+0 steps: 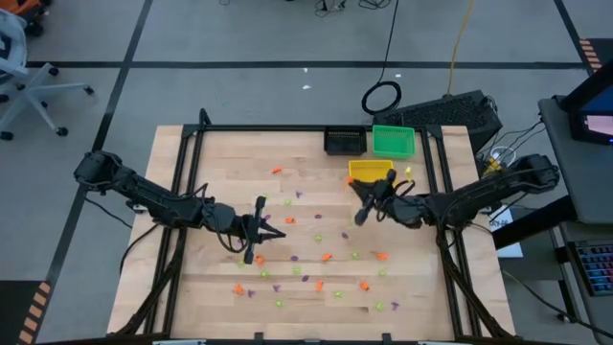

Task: Sort Halloween decoration
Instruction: Put the orange skeleton toy into the green basket

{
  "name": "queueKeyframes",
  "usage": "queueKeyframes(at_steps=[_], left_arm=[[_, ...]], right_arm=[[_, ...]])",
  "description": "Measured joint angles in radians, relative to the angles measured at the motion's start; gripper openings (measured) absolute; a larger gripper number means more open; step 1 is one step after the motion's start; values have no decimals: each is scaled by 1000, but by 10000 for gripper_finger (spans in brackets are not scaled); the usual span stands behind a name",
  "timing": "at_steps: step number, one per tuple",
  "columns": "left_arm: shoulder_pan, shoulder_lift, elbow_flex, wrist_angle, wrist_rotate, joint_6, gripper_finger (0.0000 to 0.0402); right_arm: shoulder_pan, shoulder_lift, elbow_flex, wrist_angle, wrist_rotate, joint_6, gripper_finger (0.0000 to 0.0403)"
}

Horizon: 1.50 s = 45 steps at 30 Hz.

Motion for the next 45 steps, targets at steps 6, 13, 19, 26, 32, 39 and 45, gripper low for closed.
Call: queueKeyframes(at_steps=[6,13,19,26,32,39,45], left_arm=[[0,0,0,0,-1,0,0],[0,0,0,0,-15,-1,0],[0,0,0,0,-15,-2,0],[0,0,0,0,-16,-2,0],[0,0,0,1,-17,-1,0],[1,0,0,4,-20,51,0],[1,0,0,5,-26,113,0]], right_arm=[[-129,-46,96,-314,-35,145,9],[-327,-41,306,-809,-121,269,9],[-548,-32,404,-975,-290,248,9],[-790,59,433,-994,-532,191,9],[-933,180,433,-1000,-666,156,9],[-1023,279,433,-998,-682,142,9],[-1066,355,433,-998,-682,135,9]])
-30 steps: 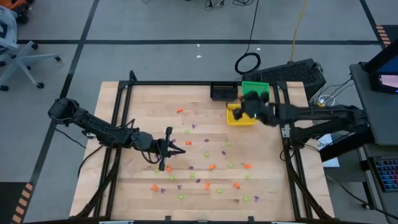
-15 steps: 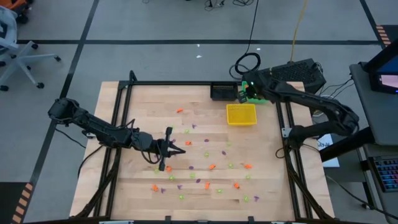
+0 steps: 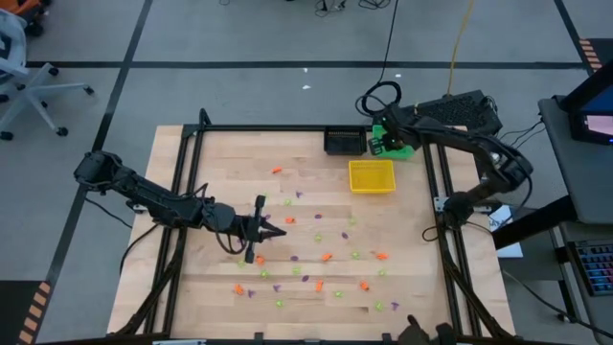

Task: Sort Halloween decoration
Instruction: Put the orange skeleton toy into the green basket

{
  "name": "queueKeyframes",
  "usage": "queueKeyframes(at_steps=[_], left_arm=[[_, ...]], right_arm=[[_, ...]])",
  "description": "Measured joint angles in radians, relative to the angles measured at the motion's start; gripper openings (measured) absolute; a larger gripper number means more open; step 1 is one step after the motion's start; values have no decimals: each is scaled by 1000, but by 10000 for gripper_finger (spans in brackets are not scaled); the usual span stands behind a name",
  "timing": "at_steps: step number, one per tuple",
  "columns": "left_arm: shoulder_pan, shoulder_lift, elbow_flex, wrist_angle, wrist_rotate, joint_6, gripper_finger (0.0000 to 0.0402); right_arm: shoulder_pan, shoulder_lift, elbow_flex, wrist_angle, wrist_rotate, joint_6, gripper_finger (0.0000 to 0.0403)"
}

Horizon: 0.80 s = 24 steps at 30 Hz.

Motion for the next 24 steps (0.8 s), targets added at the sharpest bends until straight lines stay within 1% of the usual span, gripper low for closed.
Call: queueKeyframes(at_steps=[5,10,12,15,20,24], left_arm=[[14,0,0,0,-12,18,0],[43,0,0,-1,-15,15,0],[50,0,0,-2,-15,10,0],[52,0,0,-3,-15,9,0],[52,0,0,-4,-15,9,0],[52,0,0,-4,-15,7,0]], right_arm=[[-20,41,0,5,1,-13,9],[-29,43,0,25,1,-12,10],[-29,43,0,23,2,-12,17],[-29,43,0,23,2,-9,43],[-29,41,1,18,2,-19,103],[-19,6,35,-11,2,-38,140]])
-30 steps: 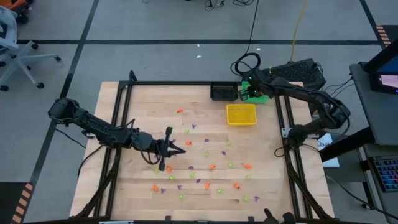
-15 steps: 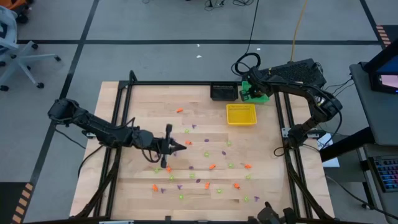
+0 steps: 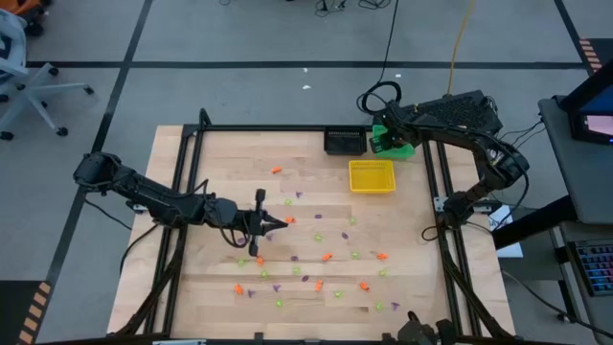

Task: Sort Halloween decoration
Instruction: Put the orange skeleton toy into the green basket

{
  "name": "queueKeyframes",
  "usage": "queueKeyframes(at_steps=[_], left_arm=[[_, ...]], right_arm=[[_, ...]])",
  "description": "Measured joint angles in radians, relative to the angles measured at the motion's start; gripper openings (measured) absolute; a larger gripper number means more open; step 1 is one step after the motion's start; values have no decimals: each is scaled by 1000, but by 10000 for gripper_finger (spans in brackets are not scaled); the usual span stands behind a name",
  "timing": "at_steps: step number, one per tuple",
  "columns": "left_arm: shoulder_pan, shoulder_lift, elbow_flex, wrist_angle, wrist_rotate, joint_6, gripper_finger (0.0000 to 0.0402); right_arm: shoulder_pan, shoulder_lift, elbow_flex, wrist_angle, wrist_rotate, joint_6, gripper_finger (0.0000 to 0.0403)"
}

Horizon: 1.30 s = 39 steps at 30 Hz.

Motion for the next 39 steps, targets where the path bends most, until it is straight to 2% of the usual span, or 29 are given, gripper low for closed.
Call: queueKeyframes(at_steps=[3,8,13,17,21,29,33,36,39], left_arm=[[0,0,0,0,0,0,0],[-1,0,0,0,0,-8,0],[-1,0,0,1,0,-53,0],[-1,0,0,1,-2,-92,0],[-1,0,0,1,-27,-112,0],[-1,0,0,-62,-116,-227,0],[-1,0,0,-145,-133,-316,0],[-1,0,0,-210,-148,-390,0],[-1,0,0,-267,-205,-458,0]], right_arm=[[45,-70,21,-41,-25,-13,155],[207,-260,22,-80,-18,8,159],[460,-396,21,-119,95,98,156],[674,-440,-40,-41,177,127,155],[863,-443,-143,133,214,91,155],[1136,-368,-337,663,216,-62,155],[1209,-282,-353,786,216,-146,155],[1227,-202,-353,849,217,-181,155],[1230,-114,-354,916,215,-218,155]])
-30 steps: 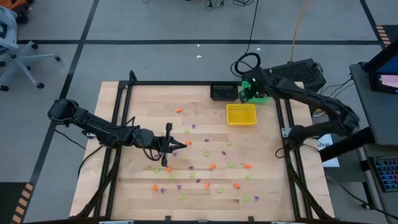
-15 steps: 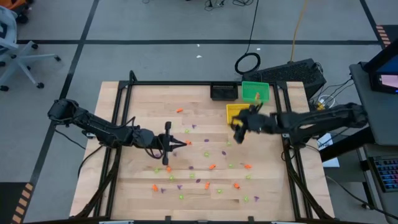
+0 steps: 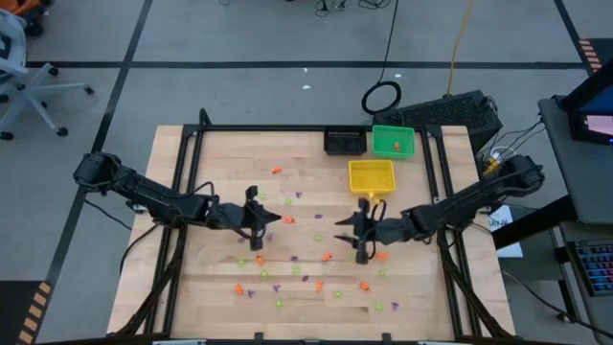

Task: Sort Halloween decoration
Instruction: Put the orange skeleton toy into the green basket

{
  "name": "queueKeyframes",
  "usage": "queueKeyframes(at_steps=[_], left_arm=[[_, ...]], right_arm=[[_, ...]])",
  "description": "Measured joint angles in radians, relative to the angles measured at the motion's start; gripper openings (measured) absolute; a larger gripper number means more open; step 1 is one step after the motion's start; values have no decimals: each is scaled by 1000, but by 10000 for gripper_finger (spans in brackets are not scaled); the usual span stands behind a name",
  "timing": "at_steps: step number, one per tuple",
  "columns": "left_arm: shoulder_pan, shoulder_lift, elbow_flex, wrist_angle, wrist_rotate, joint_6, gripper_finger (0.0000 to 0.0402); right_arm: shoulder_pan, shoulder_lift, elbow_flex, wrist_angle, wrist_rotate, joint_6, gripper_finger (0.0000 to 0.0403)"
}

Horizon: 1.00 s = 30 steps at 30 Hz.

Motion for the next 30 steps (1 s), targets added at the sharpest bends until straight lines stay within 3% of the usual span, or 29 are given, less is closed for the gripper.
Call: queueKeyframes(at_steps=[5,13,16,22,30], left_arm=[[0,0,0,-37,-8,-58,18],[1,0,0,-58,19,-28,120],[5,0,0,-62,23,11,141],[16,3,0,-56,163,51,146],[56,105,0,23,175,97,146]], right_arm=[[0,142,0,158,-4,-71,155],[0,266,0,342,-81,-55,155],[-2,280,0,392,-81,-58,155],[3,281,0,418,-110,-32,155],[5,281,0,420,-111,-25,155]])
